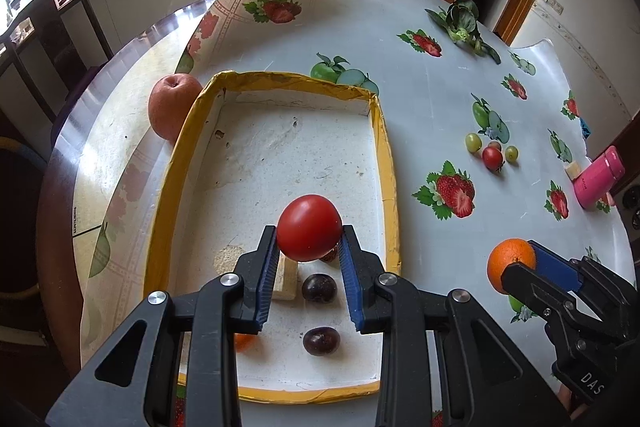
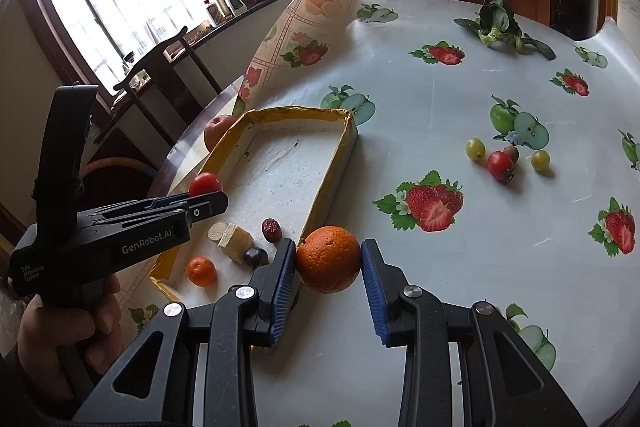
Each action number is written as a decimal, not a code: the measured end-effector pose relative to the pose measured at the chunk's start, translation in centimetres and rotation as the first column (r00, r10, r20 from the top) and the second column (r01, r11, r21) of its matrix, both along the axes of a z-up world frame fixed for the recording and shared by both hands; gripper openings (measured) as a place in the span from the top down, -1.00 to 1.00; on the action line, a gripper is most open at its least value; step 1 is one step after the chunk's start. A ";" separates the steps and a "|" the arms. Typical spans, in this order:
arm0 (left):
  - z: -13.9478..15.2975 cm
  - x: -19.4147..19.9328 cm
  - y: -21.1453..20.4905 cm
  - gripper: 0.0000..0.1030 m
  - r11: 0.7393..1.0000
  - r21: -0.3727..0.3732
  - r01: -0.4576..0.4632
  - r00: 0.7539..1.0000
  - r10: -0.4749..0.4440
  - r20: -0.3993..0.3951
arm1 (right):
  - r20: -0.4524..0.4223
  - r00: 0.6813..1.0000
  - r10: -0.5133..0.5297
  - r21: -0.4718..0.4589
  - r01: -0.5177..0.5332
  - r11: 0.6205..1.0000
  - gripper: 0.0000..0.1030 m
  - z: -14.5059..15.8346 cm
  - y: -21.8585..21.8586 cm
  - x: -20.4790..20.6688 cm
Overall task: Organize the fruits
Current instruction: 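Carry the tomato and mandarin into the tray and open both tools, then withdraw both open tools back to the remaining fruits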
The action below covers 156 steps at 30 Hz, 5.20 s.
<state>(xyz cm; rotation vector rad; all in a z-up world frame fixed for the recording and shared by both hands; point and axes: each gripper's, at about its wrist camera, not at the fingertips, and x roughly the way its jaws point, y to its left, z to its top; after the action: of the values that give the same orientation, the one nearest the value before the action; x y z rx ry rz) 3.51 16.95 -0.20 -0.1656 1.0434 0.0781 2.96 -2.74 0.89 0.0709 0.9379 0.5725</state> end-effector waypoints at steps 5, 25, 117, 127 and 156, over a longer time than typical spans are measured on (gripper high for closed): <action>-0.4 0.1 1.1 0.47 1.000 0.006 -0.015 1.000 0.015 -0.013 | -0.003 1.000 0.028 0.003 -0.028 1.000 0.34 -0.1 1.6 0.2; -2.1 1.0 4.2 0.47 0.998 0.001 -0.061 0.997 0.061 -0.047 | -0.004 0.995 0.101 0.015 -0.100 0.995 0.34 -0.4 7.1 3.2; -2.0 4.9 -11.3 -0.11 0.985 -0.065 0.162 0.981 -0.168 -0.096 | -0.100 0.983 -0.156 -0.063 0.151 0.987 -0.07 -4.3 -9.0 6.2; -3.5 9.6 -14.6 -0.11 0.980 -0.066 0.185 0.975 -0.192 -0.111 | -0.087 0.965 -0.248 -0.089 0.241 0.966 -0.01 -5.7 -13.6 10.1; -7.6 19.1 -19.1 0.11 0.977 -0.131 0.168 0.978 -0.182 -0.101 | -0.070 0.949 -0.306 -0.112 0.298 0.948 0.49 -9.4 -14.4 18.8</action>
<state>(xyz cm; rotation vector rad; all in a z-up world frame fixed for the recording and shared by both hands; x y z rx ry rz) 22.60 -2.13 -7.77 -0.1803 1.1717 -0.1380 21.80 -17.16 -8.53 0.1475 1.0157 0.2384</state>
